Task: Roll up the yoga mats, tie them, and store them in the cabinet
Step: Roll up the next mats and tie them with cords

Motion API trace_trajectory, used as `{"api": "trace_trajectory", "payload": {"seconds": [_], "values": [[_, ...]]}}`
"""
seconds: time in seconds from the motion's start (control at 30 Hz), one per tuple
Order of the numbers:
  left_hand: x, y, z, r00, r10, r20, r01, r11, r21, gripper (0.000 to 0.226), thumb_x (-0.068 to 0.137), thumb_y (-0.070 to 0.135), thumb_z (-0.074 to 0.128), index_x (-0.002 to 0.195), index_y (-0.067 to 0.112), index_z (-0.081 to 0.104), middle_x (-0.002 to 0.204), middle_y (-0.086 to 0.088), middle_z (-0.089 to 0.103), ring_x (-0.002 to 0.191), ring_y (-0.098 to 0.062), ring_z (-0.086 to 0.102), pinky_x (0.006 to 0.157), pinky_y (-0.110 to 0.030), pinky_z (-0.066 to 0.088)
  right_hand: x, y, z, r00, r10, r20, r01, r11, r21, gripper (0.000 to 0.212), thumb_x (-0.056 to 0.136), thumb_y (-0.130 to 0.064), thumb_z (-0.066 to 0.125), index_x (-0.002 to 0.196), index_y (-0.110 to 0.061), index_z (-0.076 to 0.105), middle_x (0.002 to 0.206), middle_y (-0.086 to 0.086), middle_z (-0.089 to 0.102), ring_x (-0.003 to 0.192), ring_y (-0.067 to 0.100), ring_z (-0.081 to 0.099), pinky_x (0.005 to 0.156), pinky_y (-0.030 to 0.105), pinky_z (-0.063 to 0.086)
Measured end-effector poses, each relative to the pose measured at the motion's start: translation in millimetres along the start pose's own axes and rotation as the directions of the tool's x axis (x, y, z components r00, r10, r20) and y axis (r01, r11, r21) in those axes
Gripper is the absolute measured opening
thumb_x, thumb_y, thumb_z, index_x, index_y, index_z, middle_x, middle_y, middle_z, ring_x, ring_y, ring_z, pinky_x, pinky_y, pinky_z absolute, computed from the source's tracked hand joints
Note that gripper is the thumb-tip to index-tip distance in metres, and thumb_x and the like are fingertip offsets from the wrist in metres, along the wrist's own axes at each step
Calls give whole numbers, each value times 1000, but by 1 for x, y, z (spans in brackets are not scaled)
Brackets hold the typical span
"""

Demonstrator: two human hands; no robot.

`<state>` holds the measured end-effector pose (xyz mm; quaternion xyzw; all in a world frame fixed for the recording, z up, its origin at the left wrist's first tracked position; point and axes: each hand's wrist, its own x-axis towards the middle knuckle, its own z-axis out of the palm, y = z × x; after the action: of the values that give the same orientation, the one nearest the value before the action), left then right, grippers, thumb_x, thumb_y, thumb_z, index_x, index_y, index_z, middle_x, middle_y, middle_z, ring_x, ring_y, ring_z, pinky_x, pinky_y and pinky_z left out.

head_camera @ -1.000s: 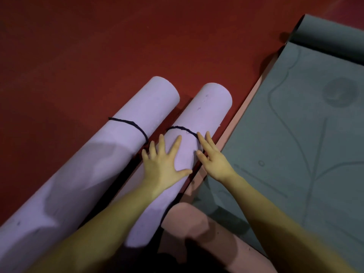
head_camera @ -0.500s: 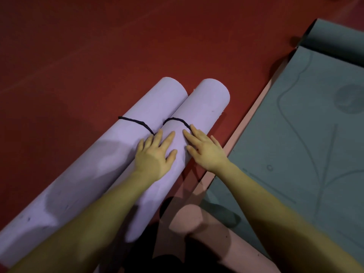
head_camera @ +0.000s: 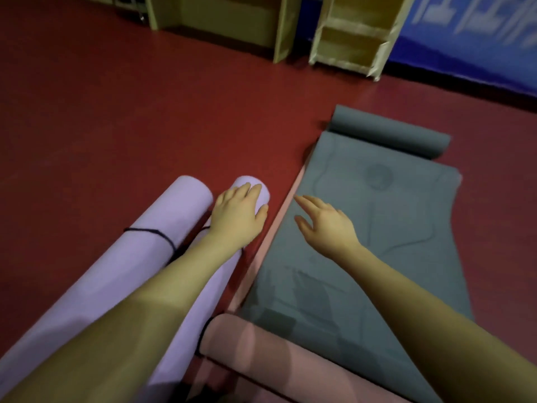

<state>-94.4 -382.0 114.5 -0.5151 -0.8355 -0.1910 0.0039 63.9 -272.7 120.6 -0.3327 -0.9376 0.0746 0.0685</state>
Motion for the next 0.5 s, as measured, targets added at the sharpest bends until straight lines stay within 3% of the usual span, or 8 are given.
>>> {"api": "trace_trajectory", "payload": {"seconds": [0.27,0.5], "values": [[-19,141,-56,964,256,-68,-257,966,-5,51,97,37,45,143,17,40,148,-4,40,132,-26,37,105,-30,23,-114,62,-105,980,138,-145,-152,984,-88,49,100,-40,39,148,-29,32,151,-7,37,130,21,43,102,35,34],[-21,209,-52,925,380,-18,-379,924,40,49,99,38,39,144,18,36,150,-1,37,136,-21,32,109,-30,20,-157,102,-123,981,128,-146,-148,979,-137,49,100,-42,38,146,-27,35,149,-6,39,131,19,42,101,34,32]]}}
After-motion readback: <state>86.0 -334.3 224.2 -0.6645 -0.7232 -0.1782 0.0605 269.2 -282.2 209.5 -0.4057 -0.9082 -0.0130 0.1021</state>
